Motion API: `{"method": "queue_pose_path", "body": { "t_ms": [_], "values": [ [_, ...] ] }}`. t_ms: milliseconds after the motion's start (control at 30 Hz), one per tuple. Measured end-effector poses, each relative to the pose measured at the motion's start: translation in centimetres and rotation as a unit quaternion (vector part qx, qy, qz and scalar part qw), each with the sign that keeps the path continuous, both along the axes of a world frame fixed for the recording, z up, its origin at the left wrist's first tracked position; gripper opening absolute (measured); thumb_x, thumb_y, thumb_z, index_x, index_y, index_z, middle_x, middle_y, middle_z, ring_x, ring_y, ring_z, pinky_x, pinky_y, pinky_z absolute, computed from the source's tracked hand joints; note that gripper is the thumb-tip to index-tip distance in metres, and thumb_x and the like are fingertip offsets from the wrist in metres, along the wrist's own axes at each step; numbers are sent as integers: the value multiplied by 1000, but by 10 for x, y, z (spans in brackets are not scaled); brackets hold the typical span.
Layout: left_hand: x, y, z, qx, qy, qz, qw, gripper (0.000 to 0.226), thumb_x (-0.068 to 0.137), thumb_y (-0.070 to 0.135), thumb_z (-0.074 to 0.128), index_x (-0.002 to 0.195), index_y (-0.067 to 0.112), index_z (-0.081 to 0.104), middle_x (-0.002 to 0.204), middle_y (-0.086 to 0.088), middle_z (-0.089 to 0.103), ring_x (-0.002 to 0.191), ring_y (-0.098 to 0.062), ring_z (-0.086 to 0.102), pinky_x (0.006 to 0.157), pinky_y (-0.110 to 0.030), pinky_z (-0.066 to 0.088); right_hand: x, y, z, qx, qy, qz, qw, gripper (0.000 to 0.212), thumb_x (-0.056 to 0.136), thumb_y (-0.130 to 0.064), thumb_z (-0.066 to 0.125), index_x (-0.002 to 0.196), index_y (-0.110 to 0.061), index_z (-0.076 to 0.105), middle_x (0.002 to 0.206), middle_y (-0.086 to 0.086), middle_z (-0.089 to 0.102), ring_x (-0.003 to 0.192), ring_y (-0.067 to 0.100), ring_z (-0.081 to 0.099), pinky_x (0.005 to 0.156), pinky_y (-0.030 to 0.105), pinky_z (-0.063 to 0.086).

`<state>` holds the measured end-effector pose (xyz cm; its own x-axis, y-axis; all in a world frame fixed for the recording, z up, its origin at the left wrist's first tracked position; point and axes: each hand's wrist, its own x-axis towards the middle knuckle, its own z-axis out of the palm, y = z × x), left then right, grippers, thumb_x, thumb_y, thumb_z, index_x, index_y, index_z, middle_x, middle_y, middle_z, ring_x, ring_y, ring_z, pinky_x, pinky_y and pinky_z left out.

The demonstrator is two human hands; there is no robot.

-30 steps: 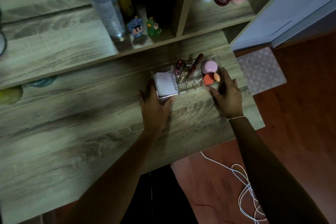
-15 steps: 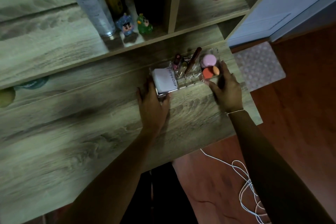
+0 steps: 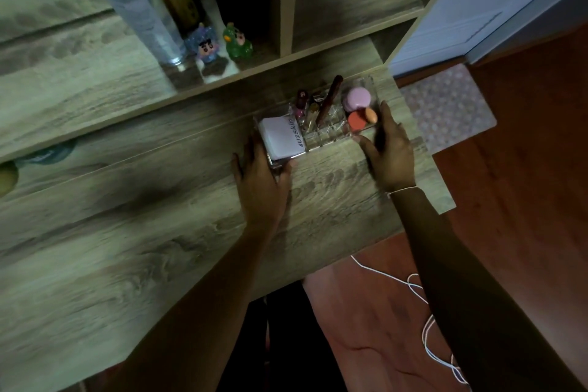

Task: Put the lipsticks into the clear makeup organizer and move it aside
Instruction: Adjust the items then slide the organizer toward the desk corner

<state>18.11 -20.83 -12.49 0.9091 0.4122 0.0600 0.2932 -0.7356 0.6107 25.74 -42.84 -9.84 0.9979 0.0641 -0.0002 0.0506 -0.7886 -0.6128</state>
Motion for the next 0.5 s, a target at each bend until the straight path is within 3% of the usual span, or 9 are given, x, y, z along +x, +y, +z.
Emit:
{"method": "queue_pose_path", "body": {
  "t_ms": [167,333,500],
  "values": [
    [0,2,1,-3,0,-7,1000,71,82,55,50,139,17,33,143,-12,45,133,-27,38,117,-46,15,-1,2,-1,-1,6,-12,1000,77,92,-39,61,152,-12,21,149,12,45,134,33,43,109,58,37],
    [-2,1,5,-32,25,-6,999,74,81,55,58,138,17,32,142,-13,46,133,-31,33,107,-57,34,-18,15,-6,22,26,-103,994,77,93,-48,54,153,-18,15,157,11,33,142,35,33,113,56,33],
    [-10,13,10,-87,60,-49,993,85,81,59,55,145,14,22,146,-12,39,134,-30,34,107,-51,37,-53,31,-9,-17,5,-135,991,65,99,-42,44,151,-10,23,158,13,28,146,30,24,122,48,17]
  ]
}}
